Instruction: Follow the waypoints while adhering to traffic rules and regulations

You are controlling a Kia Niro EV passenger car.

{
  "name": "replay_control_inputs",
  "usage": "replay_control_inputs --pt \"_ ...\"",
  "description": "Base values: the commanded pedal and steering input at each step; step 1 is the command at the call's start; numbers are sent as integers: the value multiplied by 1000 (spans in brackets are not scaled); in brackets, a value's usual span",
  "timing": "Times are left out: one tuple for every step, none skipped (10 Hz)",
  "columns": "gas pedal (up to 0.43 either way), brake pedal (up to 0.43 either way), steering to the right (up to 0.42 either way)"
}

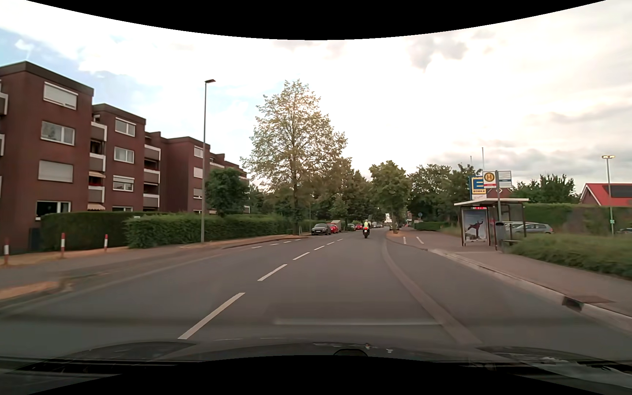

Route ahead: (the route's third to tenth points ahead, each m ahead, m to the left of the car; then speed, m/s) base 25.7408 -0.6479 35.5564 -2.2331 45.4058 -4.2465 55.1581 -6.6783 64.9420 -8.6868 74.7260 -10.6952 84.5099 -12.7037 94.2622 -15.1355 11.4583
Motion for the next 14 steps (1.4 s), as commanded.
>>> replay_control_inputs --pt "189 0 40" --pt "177 0 40" --pt "177 0 40" --pt "177 0 40" --pt "177 0 39" --pt "177 0 39" --pt "169 0 37" --pt "169 0 35" --pt "169 0 34" --pt "157 0 34" --pt "157 0 33" --pt "157 0 32" --pt "157 0 30" --pt "157 0 29"
